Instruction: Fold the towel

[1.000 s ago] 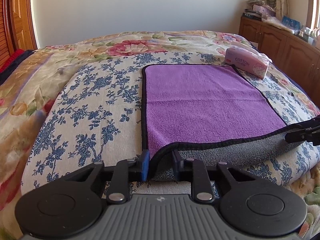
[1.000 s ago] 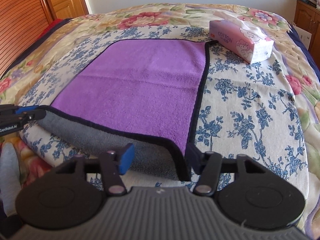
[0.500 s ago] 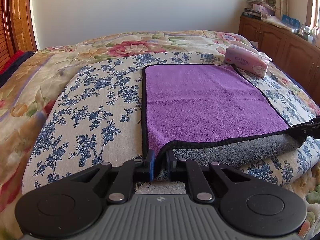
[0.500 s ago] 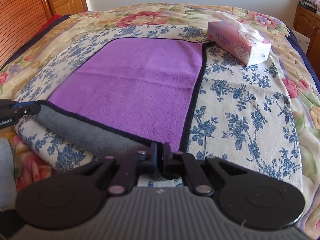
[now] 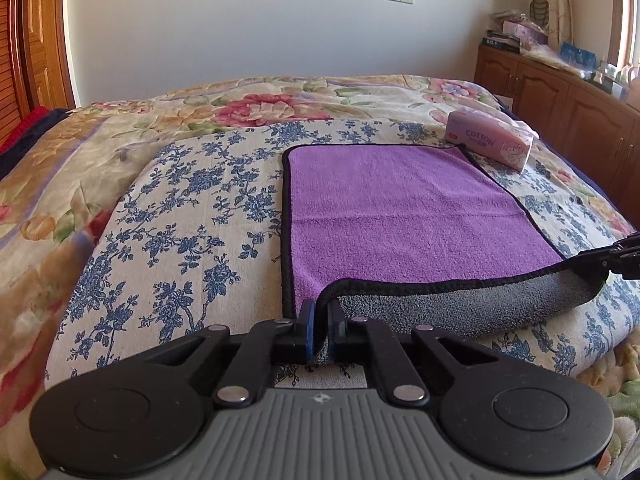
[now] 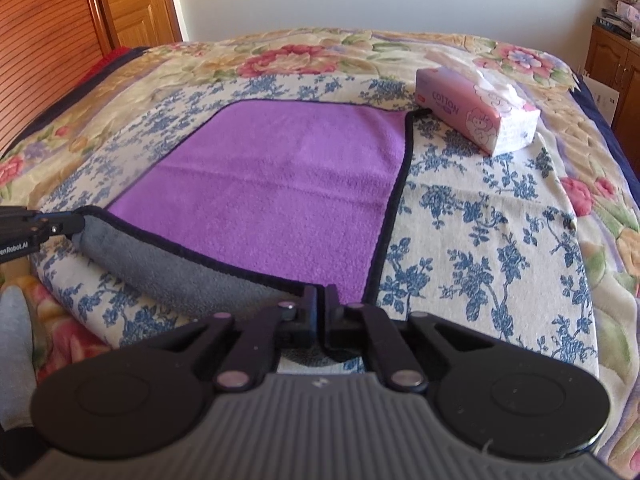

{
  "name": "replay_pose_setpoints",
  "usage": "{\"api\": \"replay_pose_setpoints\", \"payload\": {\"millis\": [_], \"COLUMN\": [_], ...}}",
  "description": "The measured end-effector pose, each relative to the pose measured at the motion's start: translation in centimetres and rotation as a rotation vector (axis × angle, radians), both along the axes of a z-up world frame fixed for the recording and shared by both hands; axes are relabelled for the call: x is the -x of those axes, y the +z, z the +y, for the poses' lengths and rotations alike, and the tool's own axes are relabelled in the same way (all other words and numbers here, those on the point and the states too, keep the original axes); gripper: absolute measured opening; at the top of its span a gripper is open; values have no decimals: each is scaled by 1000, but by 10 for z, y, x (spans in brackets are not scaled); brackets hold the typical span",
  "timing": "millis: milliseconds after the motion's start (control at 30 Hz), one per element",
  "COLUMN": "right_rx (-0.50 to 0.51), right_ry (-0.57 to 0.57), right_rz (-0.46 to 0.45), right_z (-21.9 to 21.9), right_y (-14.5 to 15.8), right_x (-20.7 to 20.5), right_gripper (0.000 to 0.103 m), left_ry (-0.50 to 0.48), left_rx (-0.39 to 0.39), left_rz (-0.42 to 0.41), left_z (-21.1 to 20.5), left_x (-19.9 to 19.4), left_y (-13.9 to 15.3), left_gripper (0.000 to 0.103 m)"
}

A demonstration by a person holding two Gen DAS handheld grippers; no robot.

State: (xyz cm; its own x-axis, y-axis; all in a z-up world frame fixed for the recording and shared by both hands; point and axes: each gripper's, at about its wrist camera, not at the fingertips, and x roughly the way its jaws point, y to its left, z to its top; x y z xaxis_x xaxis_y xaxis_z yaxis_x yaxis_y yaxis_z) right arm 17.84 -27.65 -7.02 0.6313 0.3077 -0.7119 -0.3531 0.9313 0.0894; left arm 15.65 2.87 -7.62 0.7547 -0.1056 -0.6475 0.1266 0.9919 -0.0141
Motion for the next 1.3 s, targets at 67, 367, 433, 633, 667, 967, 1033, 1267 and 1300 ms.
{"api": "replay_pose_setpoints", "payload": {"millis": [67, 367, 433, 633, 667, 967, 1033, 1267, 1300], "right_rx": [-6, -14, -17, -27, -28, -25, -26, -34, -36], "right_ry": [-3, -1, 0, 2, 3, 16, 18, 33, 35], "right_rz": [-10, -52, -62, -90, -95, -111, -116, -142, -146], "right_z": [-1, -1, -2, -2, -2, 0, 0, 1, 1], "right_y": [1, 7, 8, 13, 13, 13, 13, 18, 18], "right_x": [0, -3, -4, -9, -10, -20, -22, -29, -30], "right_gripper": [3, 3, 3, 3, 3, 3, 3, 3, 3], "left_ry": [1, 3, 5, 6, 3, 2, 1, -4, -4], "left_rx": [6, 19, 25, 32, 37, 45, 47, 68, 69], "left_rz": [-12, -45, -54, -71, -73, -75, -76, -90, -93], "left_z": [0, 0, 0, 0, 0, 1, 1, 1, 0], "left_x": [1, 1, 1, -2, -3, -13, -17, -29, -30], "left_y": [2, 8, 10, 13, 13, 12, 12, 16, 17], "left_gripper": [7, 6, 6, 6, 6, 6, 6, 6, 6]}}
